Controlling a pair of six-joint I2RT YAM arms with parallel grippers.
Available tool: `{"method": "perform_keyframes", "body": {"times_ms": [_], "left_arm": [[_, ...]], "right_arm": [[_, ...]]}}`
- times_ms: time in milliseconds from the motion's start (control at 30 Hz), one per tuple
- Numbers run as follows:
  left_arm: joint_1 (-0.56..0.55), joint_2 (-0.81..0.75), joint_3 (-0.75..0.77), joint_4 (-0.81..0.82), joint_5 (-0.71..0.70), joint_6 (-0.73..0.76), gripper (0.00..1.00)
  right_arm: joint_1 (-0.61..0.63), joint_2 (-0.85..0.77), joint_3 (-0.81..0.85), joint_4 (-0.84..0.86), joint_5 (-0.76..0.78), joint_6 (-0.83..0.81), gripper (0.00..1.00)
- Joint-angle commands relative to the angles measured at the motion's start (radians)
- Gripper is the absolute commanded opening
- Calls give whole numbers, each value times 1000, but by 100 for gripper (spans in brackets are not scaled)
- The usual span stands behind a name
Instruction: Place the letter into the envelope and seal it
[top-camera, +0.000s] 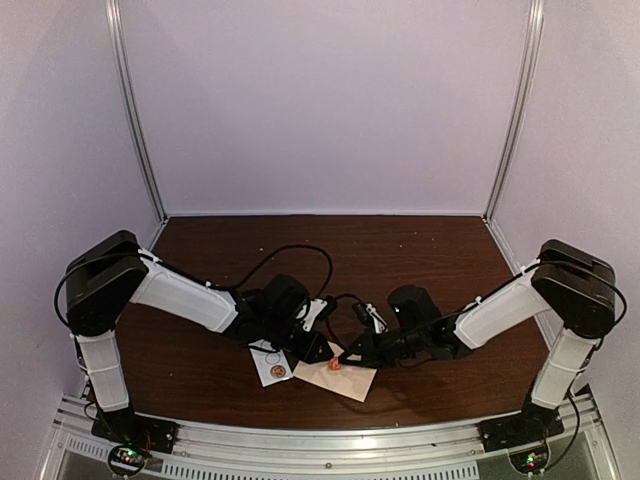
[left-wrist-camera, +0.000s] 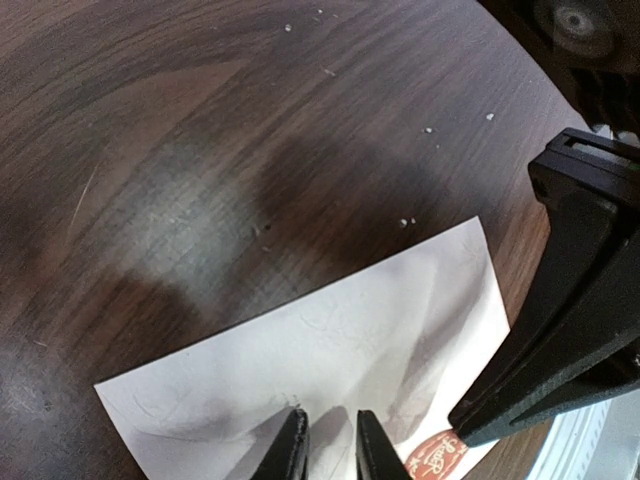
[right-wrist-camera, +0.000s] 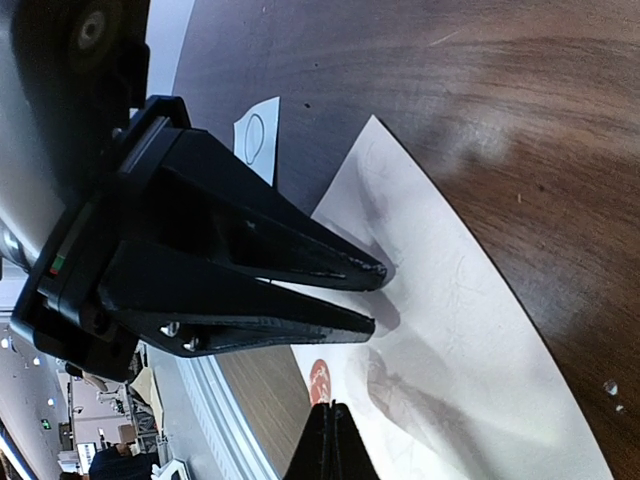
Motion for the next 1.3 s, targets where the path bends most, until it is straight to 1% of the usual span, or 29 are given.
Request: {"method": "perform_keyframes", "body": {"times_ms": [0, 933, 1267], "left_arm": [[-6, -13, -21, -10, -17, 0, 19], [-6, -15, -24, -3, -18, -4, 19], [-6, -90, -28, 11, -20, -26, 21]], "right_arm": [[9, 20, 22, -36, 28, -25, 0], [15, 67, 41, -76, 61, -40, 0], [16, 76, 41, -93, 73, -44, 0]]}}
